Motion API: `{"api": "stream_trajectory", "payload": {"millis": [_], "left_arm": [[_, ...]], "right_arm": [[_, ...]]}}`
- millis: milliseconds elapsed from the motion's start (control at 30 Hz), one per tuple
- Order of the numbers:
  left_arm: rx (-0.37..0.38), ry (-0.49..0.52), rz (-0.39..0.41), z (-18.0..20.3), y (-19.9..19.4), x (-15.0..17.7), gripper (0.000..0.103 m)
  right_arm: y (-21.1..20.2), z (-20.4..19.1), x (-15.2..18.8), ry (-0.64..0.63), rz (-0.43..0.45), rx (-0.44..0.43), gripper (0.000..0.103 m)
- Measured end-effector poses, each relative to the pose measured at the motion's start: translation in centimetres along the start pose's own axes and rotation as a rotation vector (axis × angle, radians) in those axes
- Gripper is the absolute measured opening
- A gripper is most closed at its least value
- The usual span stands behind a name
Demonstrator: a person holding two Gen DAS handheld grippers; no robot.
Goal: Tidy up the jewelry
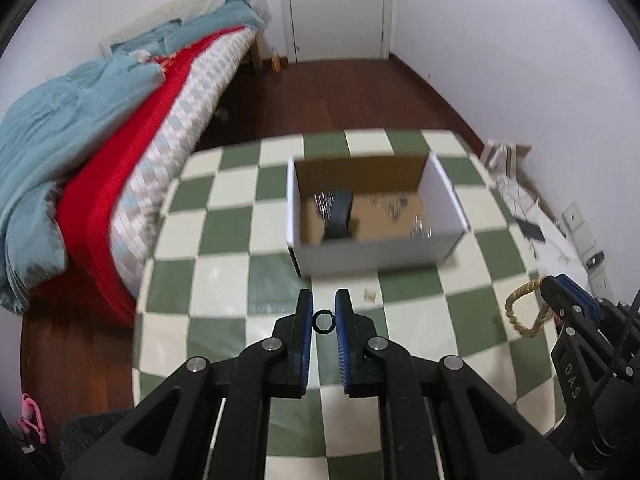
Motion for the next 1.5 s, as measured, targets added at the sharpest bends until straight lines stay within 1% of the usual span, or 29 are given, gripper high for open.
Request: {"api": "stream_trajectory", "payload": {"millis": [100,300,467,633,800,967,1100,1167,1233,1300,1333,1367,1400,1433,1467,1500], "left_arm": [[-0.012,-0.015,0.039,-0.8,-0.8,-2.1,0.008],[-0.029,-0.031,0.085,-1.9,-0.8,-5.4,0.008],[-0.048,-0.033,0.111,-2.3,0.2,-8.1,0.008],[-0.068,-0.025,0.104,-2.2,2.5,-10.3,0.008],[-0.078,-0.009,0.066,-1.8,5.2,-11.7,0.008],[-0.063,0.003,0.029,-1.1,7.2,-12.2,0.008],[-0.048,0.008,0.008,-0.8,8.2,-12.3,0.009],[-0.045,0.007,0.001,-0.7,8.5,-12.2,0.01],[-0.048,0.0,-0.008,-0.7,8.7,-12.1,0.012],[-0.057,-0.011,-0.005,-0.8,8.6,-12.2,0.013],[-0.064,-0.02,-0.002,-0.9,8.5,-12.2,0.013],[-0.066,-0.024,0.001,-1.0,8.4,-12.2,0.022],[-0.071,-0.026,0.002,-1.0,8.3,-12.2,0.03],[-0.085,-0.027,0.005,-1.1,8.2,-12.3,0.059],[-0.094,-0.026,0.009,-1.2,8.0,-12.3,0.087],[-0.115,-0.03,0.017,-1.5,7.7,-12.4,0.091]], "right_arm": [[-0.9,0.1,-2.0,0.004,0.043,0.015,0.009],[-1.7,0.0,-6.4,0.003,0.114,0.037,0.009],[-1.5,-0.6,-10.1,-0.004,0.155,0.036,0.009],[-0.3,-2.4,-13.2,-0.043,0.174,0.028,0.009],[1.7,-4.1,-14.7,-0.069,0.154,0.003,0.009],[4.8,-5.2,-14.8,-0.084,0.092,-0.014,0.009],[6.9,-5.1,-14.4,-0.073,0.04,-0.031,0.009],[7.7,-5.1,-14.2,-0.069,0.016,-0.057,0.009],[8.2,-5.1,-14.1,-0.069,0.001,-0.074,0.009],[8.8,-5.2,-14.0,-0.068,-0.032,-0.093,0.01],[8.9,-5.2,-13.9,-0.061,-0.045,-0.119,0.01],[9.0,-5.1,-13.9,-0.06,-0.053,-0.134,0.01],[8.9,-5.1,-13.8,-0.061,-0.055,-0.127,0.013],[8.8,-5.0,-13.8,-0.059,-0.055,-0.129,0.026],[8.7,-4.9,-13.8,-0.056,-0.06,-0.134,0.036],[8.6,-4.8,-13.8,-0.05,-0.064,-0.137,0.058]]}}
Point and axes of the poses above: each gripper's, at about its wrist camera, not at the fingertips, and y roughly the way its jaws point, z to its right, x to its underside, the point moved 4 cm from there along y, roughly the way its jaws point, and after that the axes turned 1 degree about -z, right-handed, at the moved point
